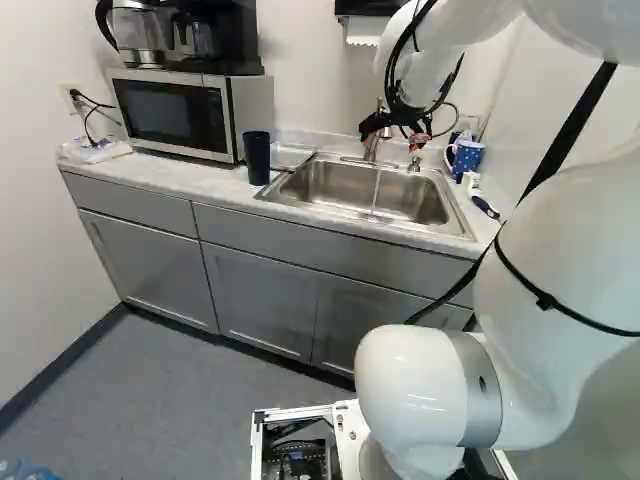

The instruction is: Rinse the cup and place it in the tray

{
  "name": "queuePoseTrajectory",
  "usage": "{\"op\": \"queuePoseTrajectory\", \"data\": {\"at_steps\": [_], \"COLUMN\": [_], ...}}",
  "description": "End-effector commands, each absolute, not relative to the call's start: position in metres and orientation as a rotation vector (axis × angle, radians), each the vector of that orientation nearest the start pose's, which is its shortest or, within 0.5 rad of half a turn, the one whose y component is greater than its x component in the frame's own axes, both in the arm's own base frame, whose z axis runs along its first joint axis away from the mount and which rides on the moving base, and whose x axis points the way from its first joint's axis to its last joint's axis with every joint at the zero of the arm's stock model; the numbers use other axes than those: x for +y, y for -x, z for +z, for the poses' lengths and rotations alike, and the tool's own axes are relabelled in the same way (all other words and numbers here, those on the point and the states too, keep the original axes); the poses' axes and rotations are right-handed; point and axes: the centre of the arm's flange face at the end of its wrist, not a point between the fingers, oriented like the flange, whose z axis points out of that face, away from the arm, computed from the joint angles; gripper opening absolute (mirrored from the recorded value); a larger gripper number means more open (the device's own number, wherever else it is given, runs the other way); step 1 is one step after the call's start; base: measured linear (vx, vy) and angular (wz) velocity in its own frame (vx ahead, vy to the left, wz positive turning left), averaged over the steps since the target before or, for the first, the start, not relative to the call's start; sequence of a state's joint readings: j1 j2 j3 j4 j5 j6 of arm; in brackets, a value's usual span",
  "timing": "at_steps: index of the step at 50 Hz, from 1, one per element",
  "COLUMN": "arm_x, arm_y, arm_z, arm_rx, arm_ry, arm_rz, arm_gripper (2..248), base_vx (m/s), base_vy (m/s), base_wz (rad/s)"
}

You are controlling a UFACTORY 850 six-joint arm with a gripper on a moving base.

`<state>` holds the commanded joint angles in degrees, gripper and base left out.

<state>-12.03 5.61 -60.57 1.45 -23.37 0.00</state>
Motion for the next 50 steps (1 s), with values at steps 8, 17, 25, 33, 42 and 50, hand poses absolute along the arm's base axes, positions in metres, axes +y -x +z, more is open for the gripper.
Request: {"op": "queuePoseTrajectory", "data": {"at_steps": [8, 17, 25, 33, 42, 50], "arm_x": [-0.091, -0.077, -0.065, -0.052, -0.037, -0.024], "arm_y": [-0.464, -0.469, -0.474, -0.475, -0.475, -0.474], "arm_z": [0.651, 0.651, 0.651, 0.651, 0.651, 0.651], "arm_rx": [0.318, 0.274, 0.232, 0.191, 0.145, 0.105], "arm_ry": [2.958, 2.953, 2.947, 2.940, 2.932, 2.924], "arm_rz": [-1.164, -1.160, -1.157, -1.154, -1.150, -1.147], "arm_gripper": [247, 247, 247, 247, 247, 247], "base_vx": [0.000, 0.000, 0.000, 0.000, 0.000, 0.000], "base_vy": [0.000, 0.000, 0.000, 0.000, 0.000, 0.000], "base_wz": [0.000, 0.000, 0.000, 0.000, 0.000, 0.000]}}
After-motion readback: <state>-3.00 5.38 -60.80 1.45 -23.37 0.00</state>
